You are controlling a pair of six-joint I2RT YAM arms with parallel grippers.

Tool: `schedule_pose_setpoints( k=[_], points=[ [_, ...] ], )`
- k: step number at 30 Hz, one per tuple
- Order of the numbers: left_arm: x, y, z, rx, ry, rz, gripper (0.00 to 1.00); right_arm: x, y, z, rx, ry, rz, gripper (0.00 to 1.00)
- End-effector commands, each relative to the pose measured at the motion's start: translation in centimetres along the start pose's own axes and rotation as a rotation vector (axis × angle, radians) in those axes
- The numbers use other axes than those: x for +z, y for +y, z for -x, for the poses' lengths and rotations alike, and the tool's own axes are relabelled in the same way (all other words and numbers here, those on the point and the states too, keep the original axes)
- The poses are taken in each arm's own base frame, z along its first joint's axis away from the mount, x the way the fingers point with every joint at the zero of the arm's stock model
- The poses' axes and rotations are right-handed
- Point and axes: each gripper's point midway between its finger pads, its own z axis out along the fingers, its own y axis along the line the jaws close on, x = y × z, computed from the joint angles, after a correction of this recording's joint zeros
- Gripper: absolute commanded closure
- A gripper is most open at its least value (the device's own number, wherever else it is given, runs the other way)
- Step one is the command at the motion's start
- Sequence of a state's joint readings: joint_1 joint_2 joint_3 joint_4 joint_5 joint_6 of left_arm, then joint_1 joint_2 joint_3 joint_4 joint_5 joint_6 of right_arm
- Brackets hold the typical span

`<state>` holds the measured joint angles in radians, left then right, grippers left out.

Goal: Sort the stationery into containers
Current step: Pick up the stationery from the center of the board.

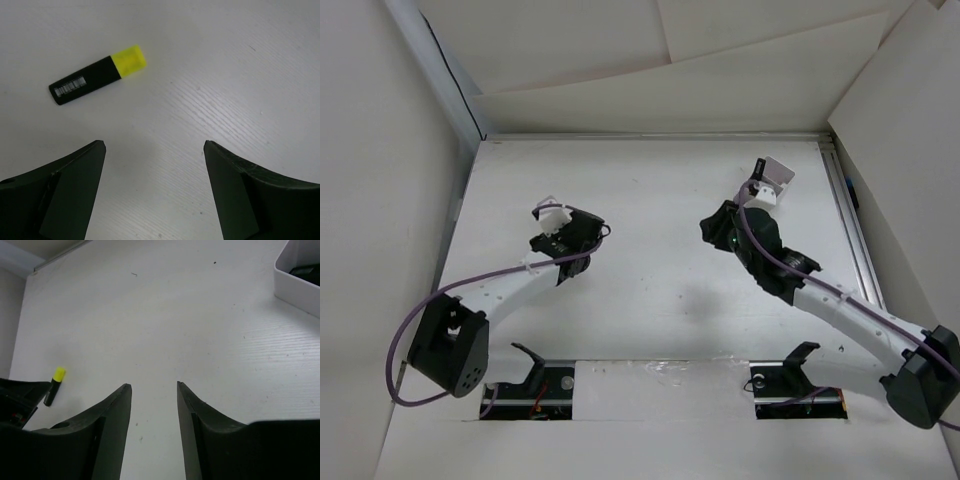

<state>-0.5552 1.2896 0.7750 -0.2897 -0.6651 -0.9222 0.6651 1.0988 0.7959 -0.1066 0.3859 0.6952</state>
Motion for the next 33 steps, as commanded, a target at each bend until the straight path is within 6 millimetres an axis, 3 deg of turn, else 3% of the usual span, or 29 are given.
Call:
schedule_pose_setpoints(
  k=[1,8,9,10,12,13,17,22,33],
  points=[
    [0.9,3.7,1.2,0.01,-0.029,0.185,0.22,-1.5,1.8,1.6,0.026,-0.05,0.089,0.52],
    [4.8,7.2,1.8,-0.03,0.034,0.281,0.22,-2.7,1.3,2.7,0.045,-0.102,0.093,0.51],
    [5.3,7.5,1.2,-0.024,0.057,0.295,0.22,-2.7,1.3,2.7,0.045,-0.102,0.093,0.51],
    [5.4,7.0,2.1,-0.014,0.039,0.294,0.22,-2.7,1.3,2.7,0.045,-0.102,0.093,0.51],
    [5.9,7.7,1.4,0.022,0.052,0.339,0.22,-2.7,1.3,2.7,0.045,-0.102,0.093,0.51],
    [6.1,7.4,2.1,0.038,0.039,0.343,0.22,-2.7,1.3,2.7,0.045,-0.102,0.093,0.51],
    [7.3,7.7,1.0,0.116,0.08,0.392,0.22,-2.9,1.3,3.0,0.05,-0.115,0.09,0.51],
    [7.5,8.1,0.3,0.176,0.122,0.412,0.24,-3.0,1.0,3.0,0.05,-0.121,0.083,0.5],
    [8.2,7.2,1.2,0.215,0.135,0.451,0.24,-3.1,1.2,2.8,0.047,-0.116,0.091,0.5]
  ],
)
